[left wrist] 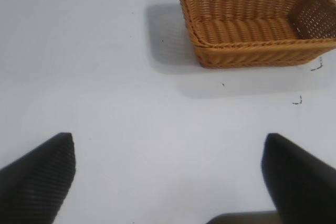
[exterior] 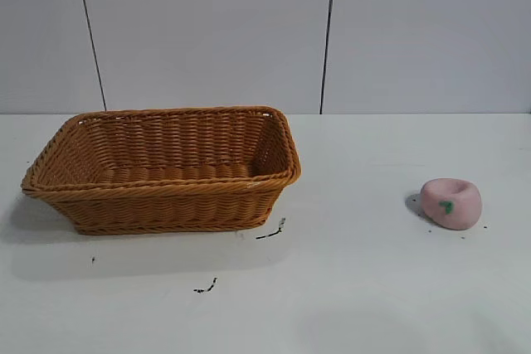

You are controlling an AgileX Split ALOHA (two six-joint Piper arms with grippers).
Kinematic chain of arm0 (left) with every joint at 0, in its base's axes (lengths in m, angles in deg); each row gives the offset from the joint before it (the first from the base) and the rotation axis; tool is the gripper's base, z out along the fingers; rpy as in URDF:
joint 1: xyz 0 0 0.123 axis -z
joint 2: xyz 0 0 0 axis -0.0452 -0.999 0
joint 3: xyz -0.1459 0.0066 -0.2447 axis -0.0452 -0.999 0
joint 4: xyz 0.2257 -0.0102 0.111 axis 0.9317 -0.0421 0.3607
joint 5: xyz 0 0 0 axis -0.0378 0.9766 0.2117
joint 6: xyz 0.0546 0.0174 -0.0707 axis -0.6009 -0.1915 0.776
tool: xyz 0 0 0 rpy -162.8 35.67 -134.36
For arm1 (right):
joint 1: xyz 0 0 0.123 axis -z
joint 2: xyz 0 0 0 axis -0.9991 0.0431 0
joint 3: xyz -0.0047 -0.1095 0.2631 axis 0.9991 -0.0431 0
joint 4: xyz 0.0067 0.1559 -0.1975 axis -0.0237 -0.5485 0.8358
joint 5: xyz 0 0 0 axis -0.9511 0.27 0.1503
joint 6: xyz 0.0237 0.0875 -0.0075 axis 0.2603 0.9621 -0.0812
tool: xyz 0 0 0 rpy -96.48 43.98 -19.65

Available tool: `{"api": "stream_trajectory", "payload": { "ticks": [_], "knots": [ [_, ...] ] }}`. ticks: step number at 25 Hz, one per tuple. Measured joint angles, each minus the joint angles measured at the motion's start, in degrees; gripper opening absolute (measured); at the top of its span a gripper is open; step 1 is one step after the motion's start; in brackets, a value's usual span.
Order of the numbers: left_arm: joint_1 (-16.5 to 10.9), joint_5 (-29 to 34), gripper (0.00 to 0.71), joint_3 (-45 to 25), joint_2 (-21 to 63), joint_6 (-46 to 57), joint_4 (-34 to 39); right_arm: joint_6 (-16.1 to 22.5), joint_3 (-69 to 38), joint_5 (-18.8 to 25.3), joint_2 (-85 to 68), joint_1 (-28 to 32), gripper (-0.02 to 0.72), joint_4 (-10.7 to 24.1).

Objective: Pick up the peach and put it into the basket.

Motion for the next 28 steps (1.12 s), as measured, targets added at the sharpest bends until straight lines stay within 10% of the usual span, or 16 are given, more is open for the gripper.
{"api": "stream_trajectory", "payload": {
  "ticks": [13,28],
  "knots": [
    [0.0,0.0,0.693,0.0,0.0,0.0,0.0,0.0,3.5,-0.9,7.6,0.0,0.695,0.0],
    [0.0,0.0,0.693,0.0,0.0,0.0,0.0,0.0,23.3,-6.4,63.0,0.0,0.695,0.0]
  ]
}}
